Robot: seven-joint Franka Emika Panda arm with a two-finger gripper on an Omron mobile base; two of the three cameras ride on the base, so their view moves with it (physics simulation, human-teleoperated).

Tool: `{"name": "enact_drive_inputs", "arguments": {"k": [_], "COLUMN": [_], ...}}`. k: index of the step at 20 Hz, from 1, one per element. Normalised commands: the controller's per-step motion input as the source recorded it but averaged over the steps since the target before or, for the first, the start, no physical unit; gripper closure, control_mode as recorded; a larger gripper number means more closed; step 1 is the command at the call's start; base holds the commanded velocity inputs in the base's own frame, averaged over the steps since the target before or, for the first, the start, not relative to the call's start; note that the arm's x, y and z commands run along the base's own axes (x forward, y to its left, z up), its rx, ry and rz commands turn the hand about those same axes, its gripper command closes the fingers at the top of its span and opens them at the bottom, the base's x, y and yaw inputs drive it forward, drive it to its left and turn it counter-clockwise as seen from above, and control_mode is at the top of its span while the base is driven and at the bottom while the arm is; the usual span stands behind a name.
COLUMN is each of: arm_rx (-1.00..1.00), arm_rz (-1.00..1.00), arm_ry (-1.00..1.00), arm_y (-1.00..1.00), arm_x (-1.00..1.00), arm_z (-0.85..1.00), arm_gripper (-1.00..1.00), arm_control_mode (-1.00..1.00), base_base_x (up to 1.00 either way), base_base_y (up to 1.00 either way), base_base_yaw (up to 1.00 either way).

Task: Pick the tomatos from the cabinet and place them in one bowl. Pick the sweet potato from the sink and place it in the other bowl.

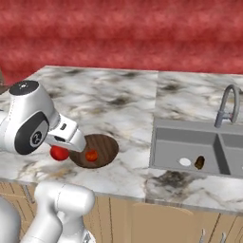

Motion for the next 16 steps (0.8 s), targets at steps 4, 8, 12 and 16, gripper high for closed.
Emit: {"name": "enact_drive_inputs", "arguments": {"k": [4,8,12,16], "arm_rx": [0.0,0.0,-0.01,-0.03], "arm_rz": [0.0,0.0,0.0,0.0], "arm_ry": [0.0,0.0,-0.01,0.0], "arm_y": [0.0,0.0,0.04,0.04], "arm_x": [0.0,0.0,0.1,0.68], "arm_z": [0.0,0.0,0.0,-0.01], "arm_gripper": [1.0,1.0,1.0,1.0], "arm_control_mode": [1.0,1.0,-1.0,-1.0], "base_base_x": [0.2,0.1,0.11,0.0], "base_base_y": [0.19,0.22,0.18,0.0], "base_base_yaw": [-0.03,-0.04,-0.04,0.0]}}
